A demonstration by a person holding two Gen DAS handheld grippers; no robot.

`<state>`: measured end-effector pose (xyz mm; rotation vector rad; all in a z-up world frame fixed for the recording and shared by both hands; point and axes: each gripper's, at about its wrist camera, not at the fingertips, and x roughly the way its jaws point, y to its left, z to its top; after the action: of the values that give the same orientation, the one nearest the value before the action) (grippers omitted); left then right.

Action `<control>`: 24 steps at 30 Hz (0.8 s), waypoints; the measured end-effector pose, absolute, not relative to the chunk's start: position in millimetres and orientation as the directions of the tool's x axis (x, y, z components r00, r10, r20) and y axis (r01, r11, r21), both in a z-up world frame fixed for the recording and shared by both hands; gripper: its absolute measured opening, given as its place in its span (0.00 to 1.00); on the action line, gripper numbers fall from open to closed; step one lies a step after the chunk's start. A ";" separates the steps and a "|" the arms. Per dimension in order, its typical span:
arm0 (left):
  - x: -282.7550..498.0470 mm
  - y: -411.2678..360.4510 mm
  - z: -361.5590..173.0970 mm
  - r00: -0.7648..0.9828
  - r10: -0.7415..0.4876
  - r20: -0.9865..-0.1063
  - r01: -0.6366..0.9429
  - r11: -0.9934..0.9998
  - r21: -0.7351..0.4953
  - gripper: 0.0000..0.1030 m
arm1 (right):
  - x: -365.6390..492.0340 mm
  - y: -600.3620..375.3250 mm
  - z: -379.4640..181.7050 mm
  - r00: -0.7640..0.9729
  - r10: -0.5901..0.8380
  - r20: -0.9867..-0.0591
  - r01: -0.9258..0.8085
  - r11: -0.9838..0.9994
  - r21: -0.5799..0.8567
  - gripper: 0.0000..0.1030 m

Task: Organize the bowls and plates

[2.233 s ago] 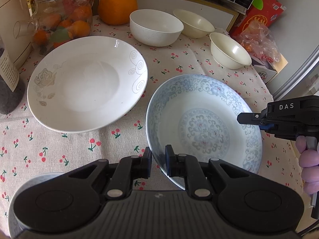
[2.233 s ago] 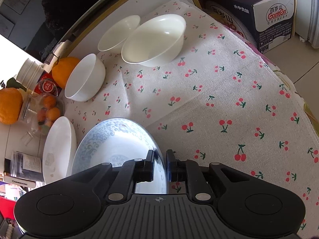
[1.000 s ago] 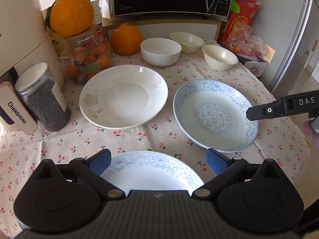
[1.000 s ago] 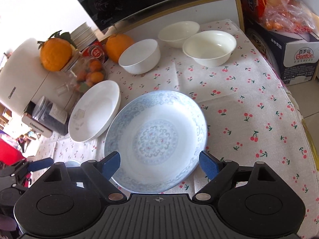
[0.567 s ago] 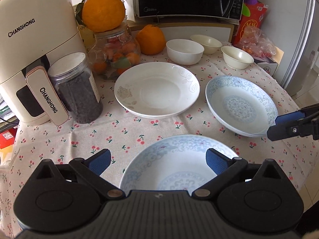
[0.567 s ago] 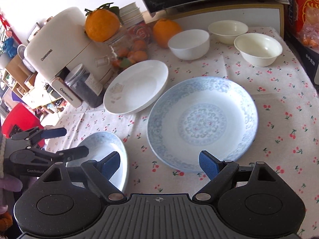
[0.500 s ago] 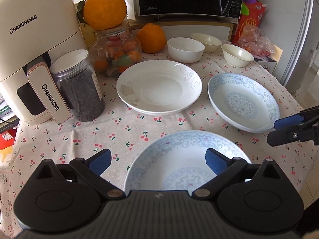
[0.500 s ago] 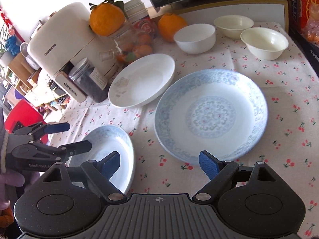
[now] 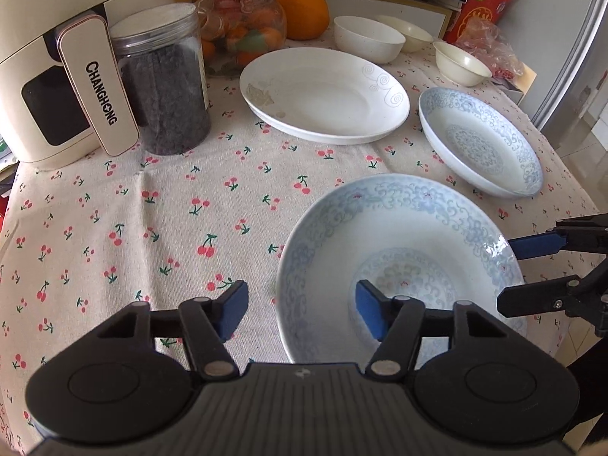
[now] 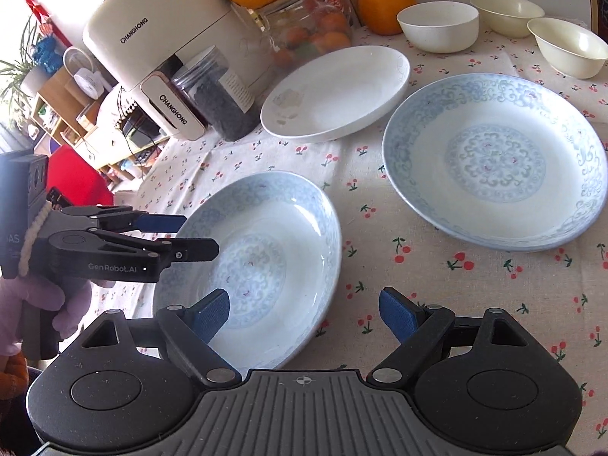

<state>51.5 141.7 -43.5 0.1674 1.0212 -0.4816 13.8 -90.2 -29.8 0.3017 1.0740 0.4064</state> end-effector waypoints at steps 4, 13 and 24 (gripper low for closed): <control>51.8 144.4 -45.7 0.415 -0.302 -0.858 0.458 0.884 -0.089 0.42 | 15.1 -83.4 -37.4 0.390 0.458 -0.799 -0.173 0.888 0.426 0.81; 54.0 147.4 -44.8 0.395 -0.328 -0.858 0.436 0.889 -0.139 0.22 | 15.0 -85.5 -39.0 0.412 0.439 -0.798 -0.180 0.898 0.401 0.29; 54.5 143.9 -36.2 0.452 -0.312 -0.835 0.436 0.895 -0.098 0.11 | 12.5 -89.8 -33.5 0.428 0.420 -0.801 -0.186 0.908 0.376 0.18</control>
<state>54.5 143.9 -36.2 0.1376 1.0001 -0.4634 12.5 -89.8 -33.5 0.2454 1.0654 0.3829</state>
